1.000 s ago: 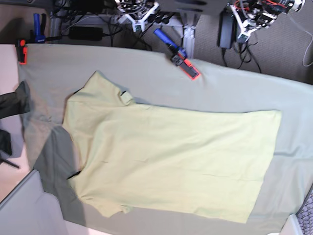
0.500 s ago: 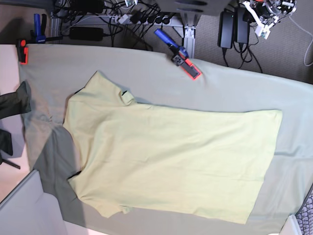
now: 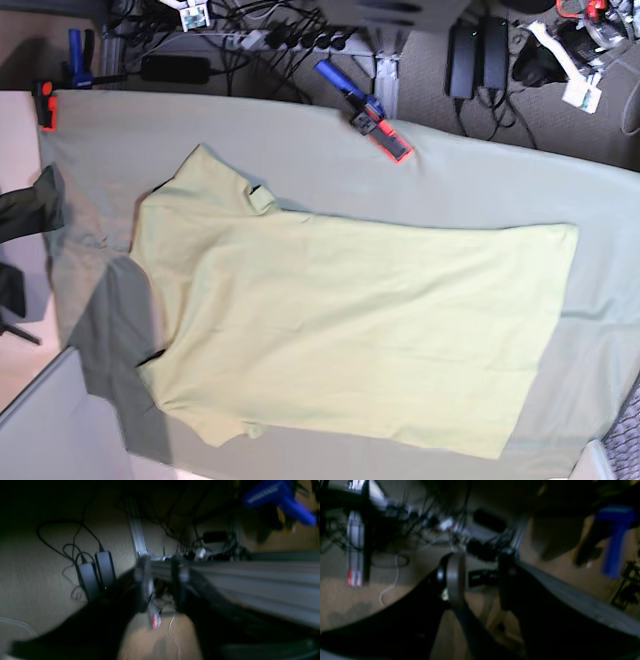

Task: Fold the T-shirt properly
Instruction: 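Move both grippers from rest toward the T-shirt, then grasp the shirt's shoulder with right gripper and hem corner with left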

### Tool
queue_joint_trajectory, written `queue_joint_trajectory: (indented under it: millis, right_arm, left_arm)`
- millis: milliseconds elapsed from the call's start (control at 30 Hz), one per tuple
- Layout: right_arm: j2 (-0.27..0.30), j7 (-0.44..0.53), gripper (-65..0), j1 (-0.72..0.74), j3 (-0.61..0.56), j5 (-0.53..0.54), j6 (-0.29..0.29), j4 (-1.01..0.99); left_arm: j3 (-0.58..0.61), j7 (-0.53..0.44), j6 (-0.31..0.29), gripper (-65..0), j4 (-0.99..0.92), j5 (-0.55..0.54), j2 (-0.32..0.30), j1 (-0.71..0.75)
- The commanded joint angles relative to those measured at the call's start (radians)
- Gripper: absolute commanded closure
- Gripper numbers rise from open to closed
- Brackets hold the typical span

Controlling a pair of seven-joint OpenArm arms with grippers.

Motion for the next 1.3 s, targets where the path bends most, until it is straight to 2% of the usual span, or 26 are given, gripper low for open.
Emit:
queue_joint_trajectory:
  millis: [0,67,233,300,433,500,567,700,833,933,1167,1200,1267]
  right_arm:
    - [0.013,0.006,-26.4,-0.028,0.021,-0.004,-0.019,0.062]
    - [0.013,-0.017,-29.5,-0.037,0.066,0.016,-0.031,0.163]
    - [0.004,-0.064,-30.0,0.005,0.218,0.195,-0.031,0.356]
    - [-0.024,-0.067,-30.0,0.060,0.283,0.267,-0.031,0.387]
    - [-0.124,-0.074,-37.8,0.217,0.359,0.394,0.007,0.365]
    - [-0.182,-0.074,-38.2,0.294,0.360,0.433,0.026,0.330]
    - [-0.236,-0.079,-38.2,0.370,0.360,0.475,0.069,0.282]
    - [-0.309,-0.085,-38.2,0.502,0.360,0.503,0.101,0.153]
    - [-0.322,-0.085,-38.2,0.595,0.360,0.514,0.113,0.048]
    - [-0.322,-0.098,-38.2,0.644,0.360,0.576,0.177,-0.013]
    - [-0.364,-0.115,-37.9,0.709,0.352,0.617,0.235,-0.143]
    - [-0.369,-0.118,-37.2,0.708,0.348,0.616,0.240,-0.143]
    - [-0.373,-0.141,-30.0,0.708,0.343,0.616,0.240,-0.143]
  left_arm:
    - [-0.011,0.001,-0.013,-25.4,0.048,-0.039,-0.020,0.017]
    - [-0.026,0.036,-0.018,-29.6,0.114,-0.068,-0.039,0.033]
    - [-0.066,0.090,-0.019,-29.7,0.210,-0.109,-0.091,0.060]
    - [-0.079,0.093,-0.019,-29.7,0.225,-0.110,-0.107,0.067]
    - [-0.100,0.097,-0.019,-29.7,0.227,-0.110,-0.130,0.080]
    - [-0.104,0.097,-0.019,-29.7,0.227,-0.109,-0.145,0.086]
    - [-0.104,0.106,-0.019,-29.7,0.227,-0.109,-0.161,0.089]
    - [-0.105,0.126,-0.019,-29.7,0.227,-0.109,-0.185,0.113]
    - [-0.130,0.125,-0.019,-29.7,0.228,-0.110,-0.190,0.150]
    - [-0.159,0.114,-0.019,-29.7,0.228,-0.110,-0.190,0.169]
    - [-0.248,0.116,-0.019,-29.7,0.232,-0.201,-0.199,0.167]
    - [-0.258,0.117,-0.019,-29.7,0.235,-0.210,-0.199,0.165]
    - [-0.273,0.119,-0.019,-29.7,0.246,-0.221,-0.199,0.157]
